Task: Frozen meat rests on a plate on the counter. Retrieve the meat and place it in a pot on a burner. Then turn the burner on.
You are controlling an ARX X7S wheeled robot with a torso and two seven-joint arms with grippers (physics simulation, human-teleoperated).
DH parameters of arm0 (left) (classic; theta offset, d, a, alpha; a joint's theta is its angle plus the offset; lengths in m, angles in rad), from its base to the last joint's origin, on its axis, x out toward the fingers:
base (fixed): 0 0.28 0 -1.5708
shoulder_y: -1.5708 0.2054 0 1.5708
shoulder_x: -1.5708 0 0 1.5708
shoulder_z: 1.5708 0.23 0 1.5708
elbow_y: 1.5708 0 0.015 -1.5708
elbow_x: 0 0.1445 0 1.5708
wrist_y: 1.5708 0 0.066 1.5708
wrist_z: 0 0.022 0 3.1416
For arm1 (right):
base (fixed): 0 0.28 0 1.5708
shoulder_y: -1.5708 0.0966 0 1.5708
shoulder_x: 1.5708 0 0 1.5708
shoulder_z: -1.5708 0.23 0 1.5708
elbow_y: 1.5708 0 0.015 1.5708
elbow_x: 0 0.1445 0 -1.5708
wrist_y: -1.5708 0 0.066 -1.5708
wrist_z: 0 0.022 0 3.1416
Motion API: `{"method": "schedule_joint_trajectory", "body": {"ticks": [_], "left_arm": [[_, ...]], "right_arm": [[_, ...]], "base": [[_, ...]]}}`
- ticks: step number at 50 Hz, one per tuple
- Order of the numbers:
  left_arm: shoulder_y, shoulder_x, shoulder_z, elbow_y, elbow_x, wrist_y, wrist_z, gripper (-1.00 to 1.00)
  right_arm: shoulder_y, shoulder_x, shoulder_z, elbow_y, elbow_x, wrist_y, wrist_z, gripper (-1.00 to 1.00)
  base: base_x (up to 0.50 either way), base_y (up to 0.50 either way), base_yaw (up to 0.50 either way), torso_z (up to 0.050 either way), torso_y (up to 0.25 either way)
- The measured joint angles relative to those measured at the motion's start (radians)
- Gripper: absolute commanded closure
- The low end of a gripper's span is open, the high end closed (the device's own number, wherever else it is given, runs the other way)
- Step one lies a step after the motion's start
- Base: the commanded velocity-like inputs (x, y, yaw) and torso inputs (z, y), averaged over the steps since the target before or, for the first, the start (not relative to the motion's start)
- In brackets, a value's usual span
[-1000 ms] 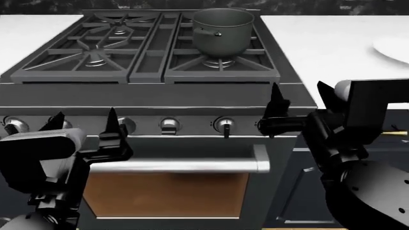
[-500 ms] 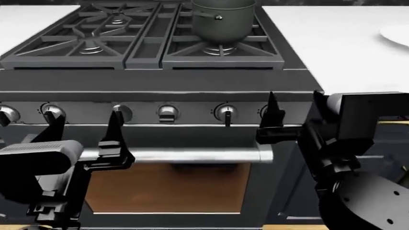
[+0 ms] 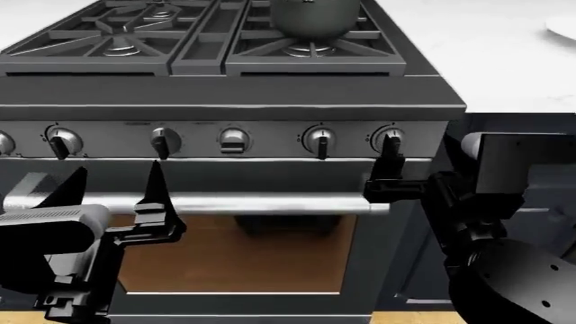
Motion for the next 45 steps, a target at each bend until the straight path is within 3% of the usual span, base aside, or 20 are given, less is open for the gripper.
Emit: {"method": "schedule_joint_trajectory", "body": {"ticks": [15,45], "left_arm": [[0.003,0.001,0.002,-0.009,0.004,0.009,0.004,-1.00],[0.042,0.039,-0.002,-0.076,-0.016,0.088,0.056,-1.00]], "right_arm": [[0.003,0.005,0.007,0.009,0.020,0.007,0.009,-1.00],[0.114,-0.011,-0.006,0.066,0.169,0.121,0.068,-1.00]], "base": [[0.00,0.00,0.00,-0.048,0.000],[0.00,0.00,0.00,0.000,0.000]]}}
